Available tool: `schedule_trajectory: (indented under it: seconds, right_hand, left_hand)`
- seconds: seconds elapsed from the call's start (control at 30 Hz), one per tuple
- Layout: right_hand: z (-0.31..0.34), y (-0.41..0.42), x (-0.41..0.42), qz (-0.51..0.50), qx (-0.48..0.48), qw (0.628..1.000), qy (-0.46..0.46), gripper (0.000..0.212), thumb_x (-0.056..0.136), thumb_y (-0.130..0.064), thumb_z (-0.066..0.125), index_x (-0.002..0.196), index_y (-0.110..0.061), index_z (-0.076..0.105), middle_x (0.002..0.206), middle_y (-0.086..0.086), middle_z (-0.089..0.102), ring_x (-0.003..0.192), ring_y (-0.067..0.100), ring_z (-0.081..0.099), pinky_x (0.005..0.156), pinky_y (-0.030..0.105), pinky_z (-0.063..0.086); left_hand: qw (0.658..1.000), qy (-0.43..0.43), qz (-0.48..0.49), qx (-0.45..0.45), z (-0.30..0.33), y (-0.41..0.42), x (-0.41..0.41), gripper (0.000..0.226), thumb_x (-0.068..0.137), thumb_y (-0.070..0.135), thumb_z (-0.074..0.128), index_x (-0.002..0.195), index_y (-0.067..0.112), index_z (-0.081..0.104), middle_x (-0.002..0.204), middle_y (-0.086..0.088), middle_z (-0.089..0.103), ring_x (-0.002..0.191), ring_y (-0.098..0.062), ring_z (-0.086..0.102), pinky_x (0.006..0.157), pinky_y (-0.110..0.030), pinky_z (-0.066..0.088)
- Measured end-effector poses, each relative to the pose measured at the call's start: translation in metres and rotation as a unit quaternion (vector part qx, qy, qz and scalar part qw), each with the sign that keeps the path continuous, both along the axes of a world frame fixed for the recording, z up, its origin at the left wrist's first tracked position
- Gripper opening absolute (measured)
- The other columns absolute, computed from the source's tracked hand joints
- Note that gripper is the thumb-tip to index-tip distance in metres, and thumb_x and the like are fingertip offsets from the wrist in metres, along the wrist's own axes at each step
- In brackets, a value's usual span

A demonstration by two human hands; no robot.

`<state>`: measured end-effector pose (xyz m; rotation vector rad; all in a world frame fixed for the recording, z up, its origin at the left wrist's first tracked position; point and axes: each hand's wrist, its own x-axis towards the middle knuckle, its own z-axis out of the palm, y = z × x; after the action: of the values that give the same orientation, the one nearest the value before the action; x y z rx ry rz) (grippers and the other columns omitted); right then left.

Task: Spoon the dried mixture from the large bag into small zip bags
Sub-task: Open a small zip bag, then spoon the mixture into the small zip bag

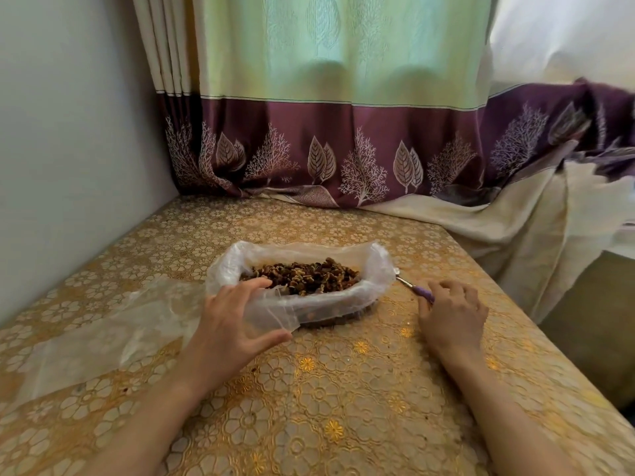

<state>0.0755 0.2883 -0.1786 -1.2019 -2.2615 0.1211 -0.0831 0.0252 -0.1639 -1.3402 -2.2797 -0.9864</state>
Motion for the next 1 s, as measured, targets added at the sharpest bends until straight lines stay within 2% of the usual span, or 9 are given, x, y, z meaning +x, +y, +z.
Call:
schedule_trajectory:
  seconds: [0.13, 0.23, 0.4, 0.47, 0.57, 0.7, 0.77, 0.87, 1.0]
  right_hand:
    - [-0.002, 0.009, 0.003, -0.056, -0.079, 0.995, -0.029, 0.034, 0.096, -0.033, 0.043, 0.122, -0.015, 0.056, 0.134, 0.008, 0.048, 0.126, 0.027, 0.034, 0.099, 0.044, 0.03]
    - [-0.005, 0.011, 0.002, -0.057, -0.076, 0.995, -0.013, 0.031, 0.097, -0.031, 0.043, 0.119, -0.013, 0.057, 0.127, 0.008, 0.052, 0.121, 0.026, 0.039, 0.097, 0.045, 0.031]
    - [-0.001, 0.005, 0.002, -0.009, -0.045, 0.984, 0.171, 0.021, 0.096, -0.019, 0.05, 0.107, -0.004, 0.059, 0.096, 0.016, 0.064, 0.087, 0.03, 0.056, 0.084, 0.045, 0.044]
    - [0.006, -0.002, 0.0, 0.039, -0.047, 0.963, 0.262, 0.018, 0.094, -0.012, 0.054, 0.106, 0.0, 0.059, 0.089, 0.017, 0.065, 0.074, 0.027, 0.058, 0.071, 0.043, 0.049]
    - [0.021, -0.017, -0.006, 0.092, -0.031, 0.927, 0.363, 0.015, 0.09, -0.007, 0.061, 0.102, 0.001, 0.062, 0.08, 0.007, 0.062, 0.061, 0.006, 0.052, 0.056, 0.013, 0.044]
    - [0.036, -0.033, -0.02, 0.164, -0.158, 0.87, 0.438, 0.014, 0.088, -0.01, 0.063, 0.101, -0.006, 0.064, 0.083, 0.008, 0.066, 0.064, 0.011, 0.063, 0.055, 0.018, 0.051]
    - [0.042, -0.038, -0.027, 0.206, -0.276, 0.808, 0.478, 0.01, 0.088, -0.009, 0.062, 0.098, -0.005, 0.064, 0.076, 0.009, 0.068, 0.062, 0.011, 0.065, 0.052, 0.018, 0.05]
    - [0.047, -0.042, -0.036, 0.22, -0.365, 0.741, 0.519, 0.013, 0.09, -0.011, 0.061, 0.093, 0.001, 0.065, 0.068, 0.005, 0.068, 0.061, 0.012, 0.062, 0.053, 0.018, 0.049]
    - [0.049, -0.043, -0.045, 0.21, -0.322, 0.764, 0.519, 0.019, 0.095, -0.02, 0.055, 0.078, -0.012, 0.06, 0.054, -0.009, 0.063, 0.052, 0.004, 0.049, 0.05, 0.02, 0.041]
  left_hand:
    - [0.998, -0.055, 0.002, 0.003, 0.0, -0.001, 0.0, 0.077, 0.055, 0.082, 0.055, 0.12, 0.051, 0.028, 0.119, 0.021, 0.044, 0.109, -0.005, 0.03, 0.086, -0.039, 0.037]
    - [0.998, -0.059, -0.013, 0.017, 0.0, -0.001, -0.001, 0.079, 0.054, 0.073, 0.061, 0.122, 0.045, 0.032, 0.12, 0.021, 0.042, 0.108, -0.01, 0.041, 0.085, -0.031, 0.041]
    - [0.997, -0.056, -0.016, 0.049, 0.005, 0.0, 0.002, 0.075, 0.055, 0.067, 0.064, 0.119, 0.039, 0.038, 0.11, 0.034, 0.038, 0.089, 0.013, 0.044, 0.065, -0.009, 0.036]
    - [0.996, -0.067, -0.012, 0.061, 0.006, -0.001, 0.002, 0.074, 0.054, 0.065, 0.064, 0.118, 0.038, 0.039, 0.107, 0.037, 0.036, 0.091, 0.014, 0.043, 0.066, -0.01, 0.037]
    - [0.994, -0.08, 0.002, 0.072, 0.007, -0.003, -0.001, 0.075, 0.054, 0.064, 0.065, 0.119, 0.036, 0.038, 0.107, 0.036, 0.035, 0.09, 0.006, 0.045, 0.069, -0.013, 0.037]
    - [0.992, -0.08, 0.03, 0.092, 0.007, -0.007, -0.006, 0.076, 0.053, 0.065, 0.065, 0.118, 0.038, 0.037, 0.104, 0.034, 0.038, 0.092, 0.025, 0.035, 0.074, -0.021, 0.037]
    - [0.991, -0.086, 0.05, 0.094, 0.006, -0.009, -0.009, 0.076, 0.053, 0.068, 0.063, 0.118, 0.041, 0.035, 0.107, 0.023, 0.046, 0.083, 0.015, 0.033, 0.079, -0.031, 0.035]
    - [0.991, -0.085, 0.06, 0.085, 0.005, -0.012, -0.014, 0.076, 0.055, 0.073, 0.06, 0.119, 0.04, 0.036, 0.114, 0.011, 0.052, 0.095, 0.0, 0.038, 0.085, -0.03, 0.026]
    - [0.991, -0.085, 0.07, 0.08, 0.006, -0.014, -0.018, 0.081, 0.053, 0.084, 0.051, 0.119, 0.039, 0.037, 0.115, 0.012, 0.052, 0.099, -0.003, 0.042, 0.083, -0.027, 0.024]
